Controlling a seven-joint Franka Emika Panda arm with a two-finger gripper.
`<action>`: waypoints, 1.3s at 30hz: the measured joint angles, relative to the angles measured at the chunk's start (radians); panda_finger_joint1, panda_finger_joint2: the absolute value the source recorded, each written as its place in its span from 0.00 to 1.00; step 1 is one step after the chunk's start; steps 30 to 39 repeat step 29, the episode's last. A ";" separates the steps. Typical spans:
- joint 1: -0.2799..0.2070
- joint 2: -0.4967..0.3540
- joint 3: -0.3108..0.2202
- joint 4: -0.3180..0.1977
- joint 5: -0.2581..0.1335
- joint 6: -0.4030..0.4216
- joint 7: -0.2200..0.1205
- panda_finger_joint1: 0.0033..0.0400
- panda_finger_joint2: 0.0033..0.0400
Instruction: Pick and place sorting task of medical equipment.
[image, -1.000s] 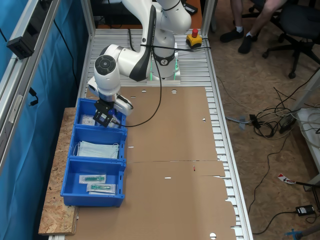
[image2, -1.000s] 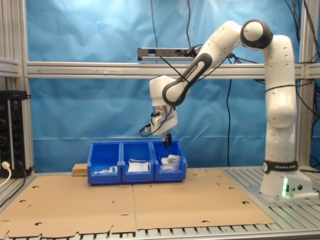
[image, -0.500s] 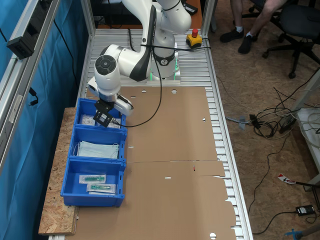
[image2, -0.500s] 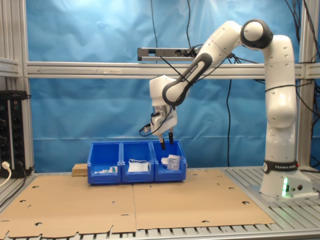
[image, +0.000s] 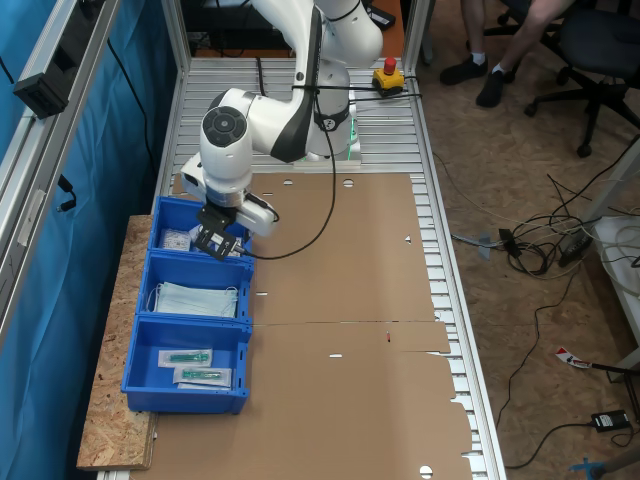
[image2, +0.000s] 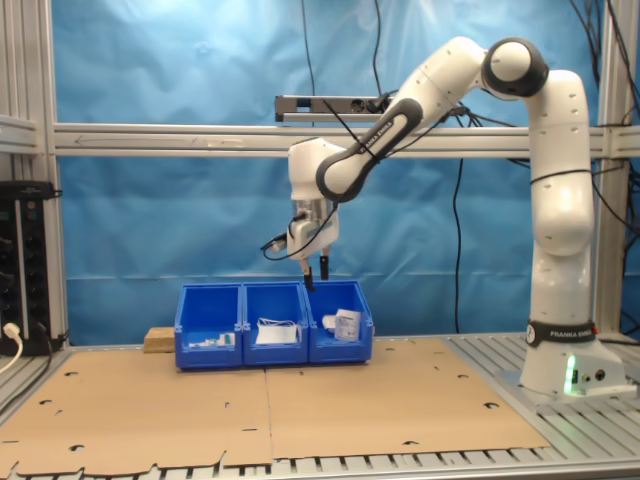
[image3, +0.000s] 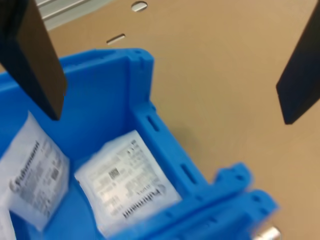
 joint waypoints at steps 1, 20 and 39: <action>0.003 0.000 0.008 0.011 0.000 0.000 0.000 1.00 1.00; 0.058 -0.004 0.187 0.252 0.000 -0.121 0.000 1.00 1.00; 0.068 -0.010 0.266 0.373 0.008 -0.260 0.000 1.00 1.00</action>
